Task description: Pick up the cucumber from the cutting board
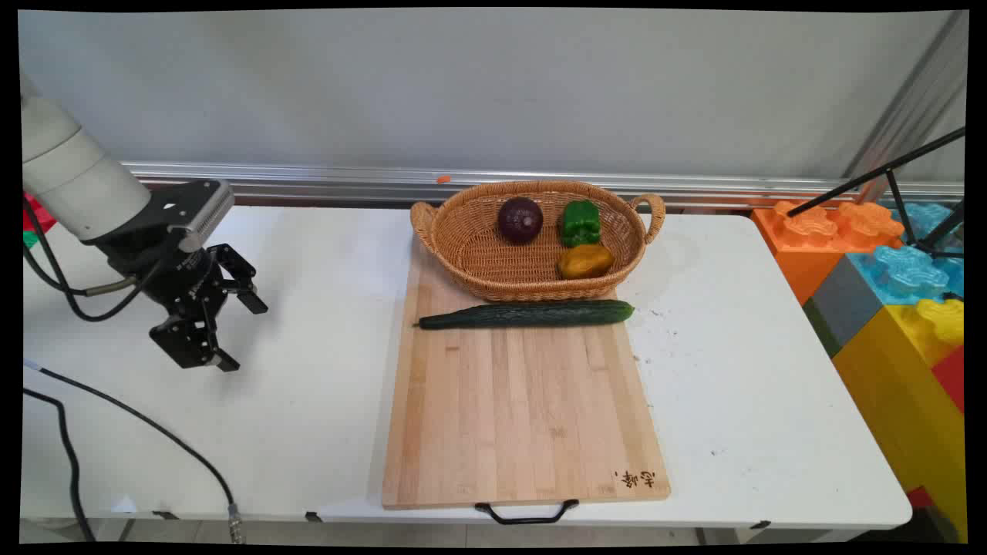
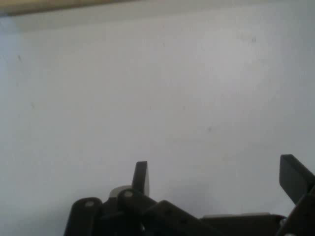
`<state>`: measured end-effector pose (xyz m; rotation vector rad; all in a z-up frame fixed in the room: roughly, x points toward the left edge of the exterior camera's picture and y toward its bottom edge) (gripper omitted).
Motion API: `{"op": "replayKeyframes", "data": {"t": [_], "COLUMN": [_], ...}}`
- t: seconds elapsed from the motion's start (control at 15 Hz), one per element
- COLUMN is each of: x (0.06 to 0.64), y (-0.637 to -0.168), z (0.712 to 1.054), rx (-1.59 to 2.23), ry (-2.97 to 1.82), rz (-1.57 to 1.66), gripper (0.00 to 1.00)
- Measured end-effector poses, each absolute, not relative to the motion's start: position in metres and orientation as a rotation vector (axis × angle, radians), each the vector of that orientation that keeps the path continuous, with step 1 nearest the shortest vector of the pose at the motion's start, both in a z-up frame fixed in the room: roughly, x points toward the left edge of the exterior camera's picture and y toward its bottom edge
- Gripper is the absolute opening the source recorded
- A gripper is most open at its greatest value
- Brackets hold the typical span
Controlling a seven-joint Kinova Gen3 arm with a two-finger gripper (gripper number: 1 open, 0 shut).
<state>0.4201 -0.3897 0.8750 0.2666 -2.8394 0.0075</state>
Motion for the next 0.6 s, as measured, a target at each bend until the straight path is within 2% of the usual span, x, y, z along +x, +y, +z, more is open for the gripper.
{"op": "replayKeyframes", "data": {"t": [0.6], "x": [0.383], "y": [-0.424], "z": [0.876], "rx": [0.270], "ry": [-2.681], "rz": [0.079], "gripper": [1.00]}}
